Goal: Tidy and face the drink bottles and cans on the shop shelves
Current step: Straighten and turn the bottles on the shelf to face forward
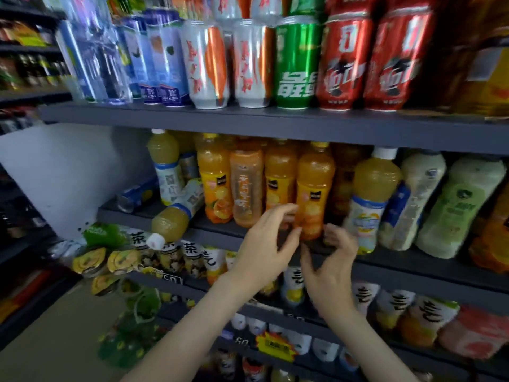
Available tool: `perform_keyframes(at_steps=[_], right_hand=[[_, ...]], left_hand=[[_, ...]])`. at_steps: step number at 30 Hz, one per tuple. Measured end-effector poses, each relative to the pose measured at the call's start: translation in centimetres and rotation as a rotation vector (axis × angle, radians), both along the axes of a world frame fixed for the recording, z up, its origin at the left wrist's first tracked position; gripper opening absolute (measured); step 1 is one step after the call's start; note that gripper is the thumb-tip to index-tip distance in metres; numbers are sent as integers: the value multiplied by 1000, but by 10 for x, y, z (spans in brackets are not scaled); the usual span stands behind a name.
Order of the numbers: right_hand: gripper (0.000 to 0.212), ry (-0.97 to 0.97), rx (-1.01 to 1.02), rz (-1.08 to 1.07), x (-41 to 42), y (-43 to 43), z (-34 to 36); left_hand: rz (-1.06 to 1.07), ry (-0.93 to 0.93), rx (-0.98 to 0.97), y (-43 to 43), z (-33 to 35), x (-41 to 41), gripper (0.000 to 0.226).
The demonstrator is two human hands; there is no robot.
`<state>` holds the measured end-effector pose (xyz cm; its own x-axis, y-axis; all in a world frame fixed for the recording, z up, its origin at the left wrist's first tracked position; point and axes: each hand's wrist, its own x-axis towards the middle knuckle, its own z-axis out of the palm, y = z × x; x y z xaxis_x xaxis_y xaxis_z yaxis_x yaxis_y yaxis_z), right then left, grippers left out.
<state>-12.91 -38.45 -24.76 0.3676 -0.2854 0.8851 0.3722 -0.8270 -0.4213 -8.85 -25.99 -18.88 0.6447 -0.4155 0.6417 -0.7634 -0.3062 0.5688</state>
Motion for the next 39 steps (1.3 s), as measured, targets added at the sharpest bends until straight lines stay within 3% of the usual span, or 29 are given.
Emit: perform_keyframes(at_steps=[4,8,13,17,20,24,29,33,36,39], right_hand=[[69,224,-50,127,43,93,-16],[75,441,-216,189,84,160,-16],[87,550,-381,139,126,195,-10],[89,541,-526,91,144,201,-2],[82,483,-545,127,150,200,3],[74,392,-334,180,147,203,23],[77,390,55,158,152,212,57],[75,371,267,225,157,211,70],[68,324,340,224,162,210,74],[66,316,237,99,163,208,74]], left_hand=[[-57,-148,-29,103,3,21,26],[81,-248,-62,188,1,60,24],[170,-73,32,242,-27,116,35],[80,90,228,252,-41,144,60],[1,186,267,249,-44,151,71],[-54,323,175,241,-38,155,74],[16,290,56,209,-17,159,74],[120,204,-27,192,-2,165,59],[174,93,-4,186,0,169,49],[206,94,9,180,-3,169,47]])
